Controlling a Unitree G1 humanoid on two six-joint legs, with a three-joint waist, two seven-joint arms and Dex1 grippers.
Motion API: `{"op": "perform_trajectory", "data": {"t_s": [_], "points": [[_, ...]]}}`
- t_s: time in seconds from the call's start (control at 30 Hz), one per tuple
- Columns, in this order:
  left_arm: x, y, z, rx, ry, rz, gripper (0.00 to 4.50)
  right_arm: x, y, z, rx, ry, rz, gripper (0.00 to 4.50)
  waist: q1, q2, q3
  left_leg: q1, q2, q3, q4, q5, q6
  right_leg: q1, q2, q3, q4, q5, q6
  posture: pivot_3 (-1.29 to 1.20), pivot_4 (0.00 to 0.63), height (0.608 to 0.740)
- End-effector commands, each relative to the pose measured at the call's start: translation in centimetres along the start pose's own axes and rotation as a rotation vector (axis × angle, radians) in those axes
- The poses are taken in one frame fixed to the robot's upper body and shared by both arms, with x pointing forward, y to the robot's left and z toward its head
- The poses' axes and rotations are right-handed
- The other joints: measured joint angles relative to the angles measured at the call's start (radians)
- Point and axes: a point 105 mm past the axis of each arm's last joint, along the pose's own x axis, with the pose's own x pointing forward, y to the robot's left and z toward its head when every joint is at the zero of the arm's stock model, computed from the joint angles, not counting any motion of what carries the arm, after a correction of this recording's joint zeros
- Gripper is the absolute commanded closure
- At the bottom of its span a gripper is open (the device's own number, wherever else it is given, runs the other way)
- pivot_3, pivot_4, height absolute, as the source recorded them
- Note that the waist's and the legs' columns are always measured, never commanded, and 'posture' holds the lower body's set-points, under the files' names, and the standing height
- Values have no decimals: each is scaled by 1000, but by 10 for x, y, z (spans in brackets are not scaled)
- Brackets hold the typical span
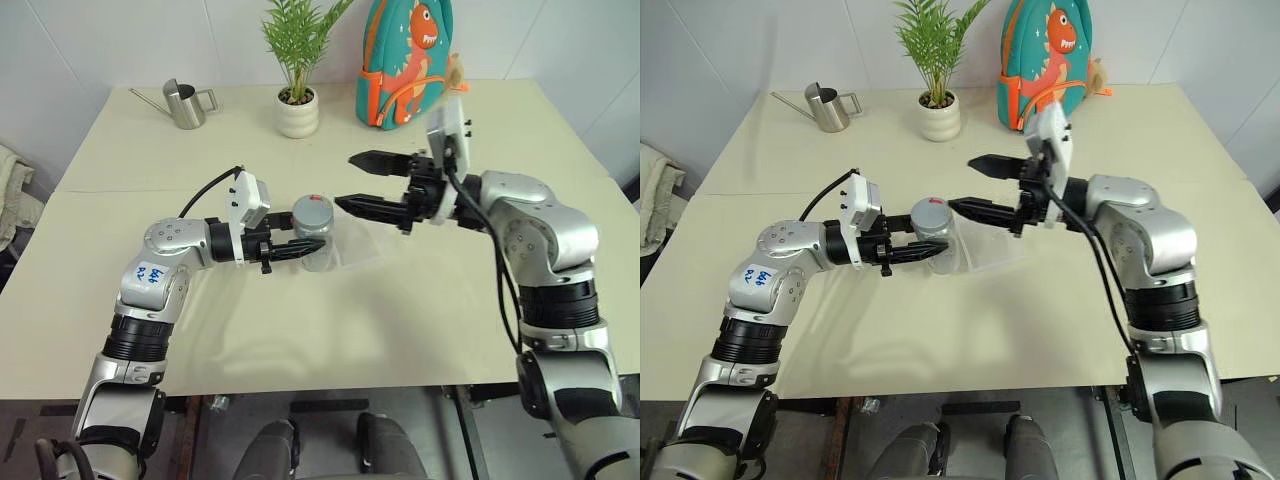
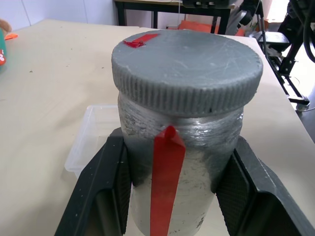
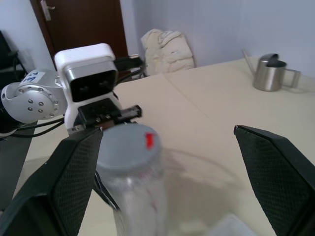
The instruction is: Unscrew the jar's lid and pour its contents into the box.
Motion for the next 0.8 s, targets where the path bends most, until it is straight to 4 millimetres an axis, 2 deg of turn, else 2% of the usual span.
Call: {"op": "perform_trajectory", "data": {"t_s": [0.03,0.2,0.33,0.57,0.8], "points": [[2,-3,15,57,-32,-20,2566,19,12,5,-59,14,27,21,0,0,0,0,0,0,0,0,0,0,0,0,0,0,0,0,150,740],[4,-3,15,57,-32,-24,2566,34,18,-6,-117,68,55,21,2,0,0,0,-1,0,0,0,0,0,0,0,0,0,0,0,150,740],[4,-4,16,58,-34,-24,2566,39,13,-5,-147,73,21,21,1,0,0,0,-1,0,0,0,0,0,0,0,1,0,0,0,150,740],[3,-5,14,53,-33,-21,2566,28,-3,8,-158,24,-28,21,-1,0,0,0,0,0,0,0,0,-1,0,0,2,0,0,0,150,740],[3,-4,14,53,-35,-16,2566,13,-9,-2,-142,49,-44,21,0,0,0,0,0,0,0,0,0,-1,0,0,2,0,0,0,150,740]]}}
